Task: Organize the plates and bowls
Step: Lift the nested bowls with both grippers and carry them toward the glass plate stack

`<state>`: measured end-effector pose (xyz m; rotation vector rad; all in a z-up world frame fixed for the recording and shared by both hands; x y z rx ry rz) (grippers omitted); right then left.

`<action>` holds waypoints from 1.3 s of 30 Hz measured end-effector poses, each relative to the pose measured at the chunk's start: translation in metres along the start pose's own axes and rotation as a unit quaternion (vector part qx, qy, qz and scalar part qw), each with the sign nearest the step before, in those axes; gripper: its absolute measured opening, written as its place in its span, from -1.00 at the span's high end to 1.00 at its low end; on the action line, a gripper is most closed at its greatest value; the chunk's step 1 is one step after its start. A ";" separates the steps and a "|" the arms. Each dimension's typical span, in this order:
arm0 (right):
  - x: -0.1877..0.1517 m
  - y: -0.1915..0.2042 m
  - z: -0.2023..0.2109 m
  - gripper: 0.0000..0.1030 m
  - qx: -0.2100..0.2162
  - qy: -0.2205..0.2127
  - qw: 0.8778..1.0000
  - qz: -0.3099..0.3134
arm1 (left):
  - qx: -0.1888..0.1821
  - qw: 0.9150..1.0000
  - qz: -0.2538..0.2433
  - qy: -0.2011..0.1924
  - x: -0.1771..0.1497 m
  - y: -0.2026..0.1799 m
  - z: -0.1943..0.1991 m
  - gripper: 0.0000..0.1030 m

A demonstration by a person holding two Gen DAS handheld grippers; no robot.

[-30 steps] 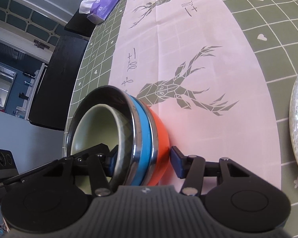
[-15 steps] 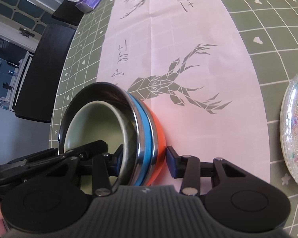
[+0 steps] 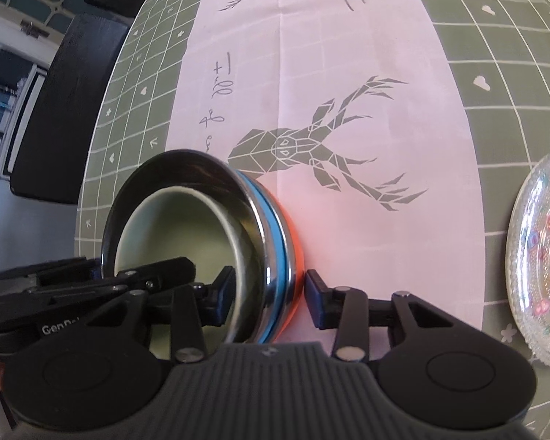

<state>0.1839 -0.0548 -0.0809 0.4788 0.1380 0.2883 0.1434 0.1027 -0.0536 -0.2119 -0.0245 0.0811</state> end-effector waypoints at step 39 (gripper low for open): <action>-0.007 -0.018 0.014 0.42 -0.007 -0.016 0.999 -0.035 | 0.003 0.999 0.032 0.002 0.002 -0.020 0.010 0.18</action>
Point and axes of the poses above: each gripper's, at about its wrist camera, not at the fingertips, and z roughly against the way its jaws point, y to its left, x to its top, the point moved 4 cm from there along -z, roughly the way its jaws point, and after that the axes turned 14 degrees about y, right-handed, at the moved point
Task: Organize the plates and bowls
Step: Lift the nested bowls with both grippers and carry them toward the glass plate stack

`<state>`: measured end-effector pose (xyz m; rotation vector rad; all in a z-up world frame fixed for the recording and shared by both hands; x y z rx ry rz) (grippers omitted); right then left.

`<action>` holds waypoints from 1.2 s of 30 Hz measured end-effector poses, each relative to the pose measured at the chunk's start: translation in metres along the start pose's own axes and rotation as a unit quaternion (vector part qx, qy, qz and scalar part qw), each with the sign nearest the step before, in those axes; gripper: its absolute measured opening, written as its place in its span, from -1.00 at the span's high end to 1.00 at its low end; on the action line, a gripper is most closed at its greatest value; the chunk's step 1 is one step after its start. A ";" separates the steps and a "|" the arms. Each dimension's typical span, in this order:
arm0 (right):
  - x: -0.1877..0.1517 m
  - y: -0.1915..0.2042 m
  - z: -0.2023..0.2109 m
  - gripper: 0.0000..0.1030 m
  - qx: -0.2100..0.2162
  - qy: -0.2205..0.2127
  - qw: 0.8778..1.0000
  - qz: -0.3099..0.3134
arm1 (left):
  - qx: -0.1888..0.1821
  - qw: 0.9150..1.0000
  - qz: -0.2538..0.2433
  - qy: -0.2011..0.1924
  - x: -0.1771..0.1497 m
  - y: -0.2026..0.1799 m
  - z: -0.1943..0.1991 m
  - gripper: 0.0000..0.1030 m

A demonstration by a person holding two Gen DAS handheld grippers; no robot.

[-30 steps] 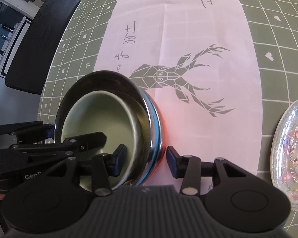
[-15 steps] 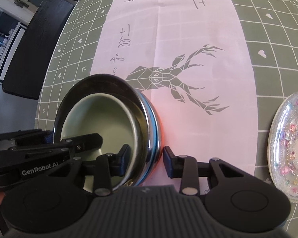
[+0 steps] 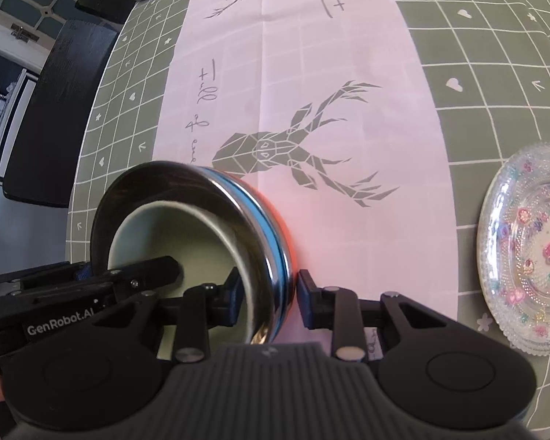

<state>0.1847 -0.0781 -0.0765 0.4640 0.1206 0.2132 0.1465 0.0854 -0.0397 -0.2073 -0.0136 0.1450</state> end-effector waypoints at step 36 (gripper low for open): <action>-0.003 -0.019 0.020 0.24 0.032 -0.039 0.998 -0.044 | -0.051 0.997 0.052 -0.032 0.003 -0.013 0.000 0.11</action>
Point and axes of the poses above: each gripper's, at about its wrist camera, not at the fingertips, and z roughly against the way its jaws point, y to its left, x to its top, the point moved 4 cm from there along -z, roughly the way its jaws point, and after that the axes turned 14 degrees about y, right-handed, at the moved point
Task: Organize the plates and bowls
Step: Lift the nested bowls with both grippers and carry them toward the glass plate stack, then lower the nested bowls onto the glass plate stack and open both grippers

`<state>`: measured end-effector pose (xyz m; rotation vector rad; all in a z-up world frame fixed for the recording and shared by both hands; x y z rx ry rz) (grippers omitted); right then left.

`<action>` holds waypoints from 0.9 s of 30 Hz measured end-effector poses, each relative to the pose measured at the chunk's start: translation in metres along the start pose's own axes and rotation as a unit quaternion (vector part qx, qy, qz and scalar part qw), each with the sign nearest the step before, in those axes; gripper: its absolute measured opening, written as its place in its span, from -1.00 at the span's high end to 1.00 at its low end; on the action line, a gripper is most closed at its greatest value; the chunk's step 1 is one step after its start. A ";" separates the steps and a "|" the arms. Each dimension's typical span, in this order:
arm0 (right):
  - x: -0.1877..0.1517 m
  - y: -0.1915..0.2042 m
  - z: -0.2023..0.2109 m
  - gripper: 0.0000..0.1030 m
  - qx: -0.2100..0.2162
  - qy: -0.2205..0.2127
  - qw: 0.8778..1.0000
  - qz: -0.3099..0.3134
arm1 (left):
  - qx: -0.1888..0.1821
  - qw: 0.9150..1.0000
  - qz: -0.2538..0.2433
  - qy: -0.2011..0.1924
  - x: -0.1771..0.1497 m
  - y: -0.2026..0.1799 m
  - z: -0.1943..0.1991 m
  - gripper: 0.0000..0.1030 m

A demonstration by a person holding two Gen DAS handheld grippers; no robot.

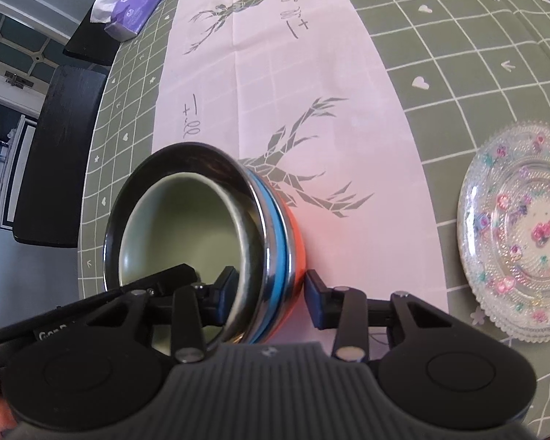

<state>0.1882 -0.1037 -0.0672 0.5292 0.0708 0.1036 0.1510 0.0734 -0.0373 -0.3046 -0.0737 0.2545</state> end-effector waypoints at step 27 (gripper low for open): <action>-0.020 -0.152 0.110 0.24 -0.053 -0.065 0.994 -0.066 | -0.045 0.992 -0.102 0.056 -0.013 -0.179 -0.055 0.11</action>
Point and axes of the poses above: each gripper's, at about its wrist camera, not at the fingertips, and z roughly against the way its jaws point, y to its left, x to its top, the point moved 4 cm from there along -z, roughly the way its jaws point, and after that the axes turned 14 degrees about y, right-handed, at the moved point
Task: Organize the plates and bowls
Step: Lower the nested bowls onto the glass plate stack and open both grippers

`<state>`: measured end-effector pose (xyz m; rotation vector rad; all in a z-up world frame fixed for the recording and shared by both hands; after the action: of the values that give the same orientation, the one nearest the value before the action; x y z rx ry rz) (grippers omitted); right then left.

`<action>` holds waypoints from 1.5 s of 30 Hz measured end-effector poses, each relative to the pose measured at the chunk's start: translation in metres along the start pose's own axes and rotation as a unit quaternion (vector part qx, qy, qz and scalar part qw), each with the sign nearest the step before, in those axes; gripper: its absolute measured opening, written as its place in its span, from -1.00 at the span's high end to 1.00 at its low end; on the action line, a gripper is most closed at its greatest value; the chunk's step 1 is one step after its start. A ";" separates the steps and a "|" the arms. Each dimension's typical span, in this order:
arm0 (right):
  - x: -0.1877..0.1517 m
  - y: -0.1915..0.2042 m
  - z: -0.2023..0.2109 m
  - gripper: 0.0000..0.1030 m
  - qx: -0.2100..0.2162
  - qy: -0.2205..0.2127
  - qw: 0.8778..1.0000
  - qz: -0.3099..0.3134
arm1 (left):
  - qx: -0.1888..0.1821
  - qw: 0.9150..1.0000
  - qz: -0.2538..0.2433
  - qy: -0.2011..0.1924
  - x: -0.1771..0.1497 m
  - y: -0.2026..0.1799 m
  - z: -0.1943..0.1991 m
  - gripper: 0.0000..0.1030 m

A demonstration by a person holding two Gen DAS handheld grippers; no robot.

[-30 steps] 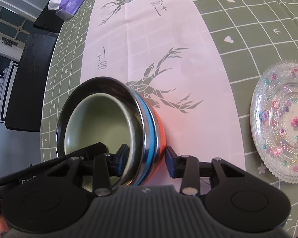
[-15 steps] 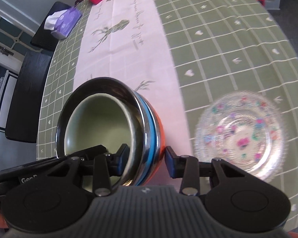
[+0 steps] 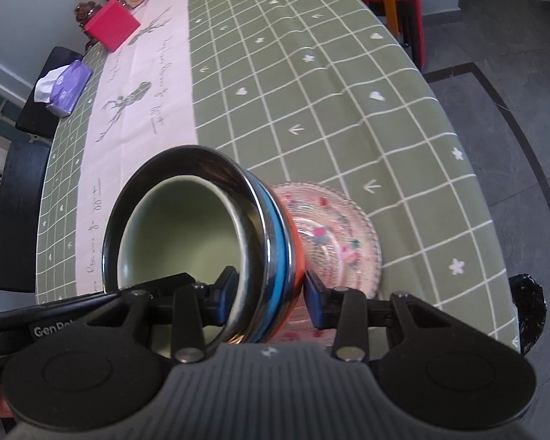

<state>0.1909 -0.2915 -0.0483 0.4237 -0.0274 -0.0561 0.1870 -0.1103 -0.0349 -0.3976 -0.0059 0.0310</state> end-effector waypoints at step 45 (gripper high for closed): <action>-0.030 0.003 0.061 -0.47 -0.059 -0.126 0.988 0.071 | 0.048 0.977 -0.123 -0.166 -0.026 -0.033 0.080 -0.37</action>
<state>0.1587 -0.3124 0.0077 0.2943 -0.3010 0.0295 0.1615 -0.1106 0.0521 -0.2900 -0.3830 -0.1462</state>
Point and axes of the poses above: each gripper's, at about its wrist camera, not at the fingertips, and z roughly against the way its jaws point, y to its left, x to its top, the point moved 4 cm from there along -z, roughly the way its jaws point, and after that the axes turned 14 degrees about y, right-handed, at the moved point
